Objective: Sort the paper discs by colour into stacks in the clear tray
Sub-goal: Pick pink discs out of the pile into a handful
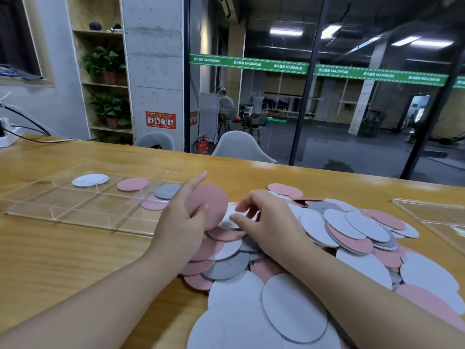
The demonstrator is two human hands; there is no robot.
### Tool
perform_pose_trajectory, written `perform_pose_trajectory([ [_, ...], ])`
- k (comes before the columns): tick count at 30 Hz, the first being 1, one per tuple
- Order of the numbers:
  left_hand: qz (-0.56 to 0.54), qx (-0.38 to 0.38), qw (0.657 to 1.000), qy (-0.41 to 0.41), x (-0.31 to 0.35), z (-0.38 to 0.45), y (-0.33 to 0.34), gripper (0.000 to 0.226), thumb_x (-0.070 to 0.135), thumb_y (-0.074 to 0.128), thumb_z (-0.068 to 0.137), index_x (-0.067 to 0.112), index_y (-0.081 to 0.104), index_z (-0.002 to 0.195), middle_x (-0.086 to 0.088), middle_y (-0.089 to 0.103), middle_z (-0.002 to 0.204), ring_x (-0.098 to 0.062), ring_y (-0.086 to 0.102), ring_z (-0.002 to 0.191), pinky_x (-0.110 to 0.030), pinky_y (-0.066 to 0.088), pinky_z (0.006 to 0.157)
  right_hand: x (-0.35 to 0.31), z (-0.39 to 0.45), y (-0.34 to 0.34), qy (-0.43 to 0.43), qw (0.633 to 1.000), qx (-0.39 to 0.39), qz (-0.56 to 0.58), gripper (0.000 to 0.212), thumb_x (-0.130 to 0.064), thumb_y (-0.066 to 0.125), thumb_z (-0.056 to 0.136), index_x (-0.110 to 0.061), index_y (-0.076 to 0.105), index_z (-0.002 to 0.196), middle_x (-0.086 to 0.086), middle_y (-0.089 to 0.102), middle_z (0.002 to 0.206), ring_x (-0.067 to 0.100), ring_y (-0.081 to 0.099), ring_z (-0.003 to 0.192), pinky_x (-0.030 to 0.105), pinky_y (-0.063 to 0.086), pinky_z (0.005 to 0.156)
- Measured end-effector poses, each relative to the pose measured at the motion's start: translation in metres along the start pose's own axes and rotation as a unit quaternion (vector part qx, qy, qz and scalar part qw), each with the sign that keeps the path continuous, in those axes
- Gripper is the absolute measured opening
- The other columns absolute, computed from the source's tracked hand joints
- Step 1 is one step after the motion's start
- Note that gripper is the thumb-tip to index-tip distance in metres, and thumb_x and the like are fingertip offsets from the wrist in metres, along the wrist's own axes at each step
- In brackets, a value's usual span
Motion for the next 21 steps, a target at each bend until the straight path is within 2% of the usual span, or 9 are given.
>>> perform_pose_trajectory([
  [2,-0.009,0.016,1.000,-0.007,-0.002,0.002,-0.005,0.066,0.001,0.049,0.090,0.064,0.045,0.112,0.024,0.052,0.120,-0.029,0.065,0.081,-0.048,0.056,0.075,-0.003,-0.002,0.010,-0.011,0.999,-0.042,-0.030,0.018,-0.034,0.070,0.081,-0.028,0.053,0.079,-0.016,0.052,0.080,0.002,0.048,0.074,0.010,0.035,0.067],
  [4,-0.019,0.020,0.999,-0.021,-0.005,0.003,-0.008,0.066,-0.001,0.046,0.090,0.062,0.047,0.111,0.012,0.055,0.118,-0.033,0.062,0.059,-0.046,0.057,0.060,-0.005,-0.004,0.018,-0.013,0.996,-0.084,-0.041,0.020,-0.038,0.071,0.080,-0.029,0.054,0.082,-0.014,0.053,0.086,0.004,0.047,0.079,0.011,0.035,0.068],
  [6,-0.021,0.020,0.999,-0.036,-0.006,0.002,-0.008,0.065,-0.002,0.044,0.091,0.061,0.049,0.107,0.016,0.055,0.114,-0.038,0.062,0.059,-0.047,0.057,0.057,-0.005,-0.004,0.021,-0.014,0.993,-0.099,-0.054,0.024,-0.039,0.072,0.079,-0.020,0.062,0.088,-0.013,0.053,0.084,0.008,0.050,0.080,0.015,0.037,0.068],
  [8,-0.020,0.020,0.998,-0.047,-0.008,0.002,-0.008,0.064,-0.002,0.043,0.091,0.059,0.052,0.105,0.031,0.051,0.105,-0.039,0.062,0.066,-0.050,0.057,0.062,-0.005,-0.004,0.023,-0.012,0.991,-0.117,-0.070,0.033,-0.038,0.074,0.077,-0.010,0.066,0.092,-0.006,0.058,0.084,0.011,0.053,0.077,0.019,0.041,0.066],
  [11,-0.021,0.015,0.998,-0.054,-0.012,0.004,-0.009,0.063,-0.005,0.041,0.089,0.055,0.054,0.103,0.039,0.045,0.099,-0.034,0.065,0.069,-0.051,0.057,0.066,-0.007,-0.004,0.027,-0.003,0.984,-0.159,-0.079,0.022,-0.033,0.073,0.080,-0.013,0.071,0.091,-0.006,0.060,0.077,0.007,0.053,0.068,0.013,0.038,0.057],
  [13,-0.023,0.011,0.998,-0.060,-0.014,0.006,-0.009,0.061,-0.007,0.038,0.087,0.050,0.056,0.102,0.036,0.045,0.101,-0.023,0.065,0.062,-0.051,0.057,0.066,-0.010,-0.002,0.030,-0.006,0.977,-0.184,-0.108,0.021,-0.029,0.069,0.083,-0.010,0.072,0.089,0.004,0.066,0.082,0.017,0.058,0.074,0.021,0.040,0.060],
  [16,-0.030,0.011,0.997,-0.075,-0.019,0.006,-0.009,0.057,-0.009,0.036,0.084,0.040,0.057,0.103,0.028,0.047,0.103,-0.005,0.061,0.051,-0.052,0.056,0.068,-0.018,-0.001,0.034,-0.045,0.958,-0.201,-0.201,0.027,-0.029,0.057,0.091,-0.006,0.070,0.093,0.016,0.064,0.096,0.027,0.057,0.092,0.034,0.042,0.077],
  [19,-0.042,0.018,0.996,-0.080,-0.021,0.005,-0.009,0.055,-0.008,0.036,0.084,0.039,0.058,0.098,0.026,0.049,0.101,0.003,0.058,0.053,-0.050,0.057,0.067,-0.023,-0.004,0.041,-0.097,0.937,-0.198,-0.271,0.025,-0.023,0.043,0.098,-0.009,0.064,0.095,0.011,0.058,0.098,0.025,0.053,0.094,0.032,0.036,0.077],
  [21,-0.051,0.025,0.996,-0.076,-0.020,0.005,-0.009,0.051,-0.007,0.036,0.086,0.038,0.058,0.097,0.025,0.050,0.103,0.008,0.057,0.055,-0.047,0.059,0.066,-0.024,-0.005,0.043,-0.125,0.932,-0.181,-0.287,0.017,-0.015,0.044,0.096,-0.011,0.060,0.097,0.007,0.054,0.099,0.023,0.051,0.095,0.028,0.033,0.074],
])
Point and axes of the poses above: each hand's wrist, its own z-axis towards the middle knuckle, its own y-axis out of the palm, x = y × z, the point moved 10 cm from there along z, towards the middle knuckle
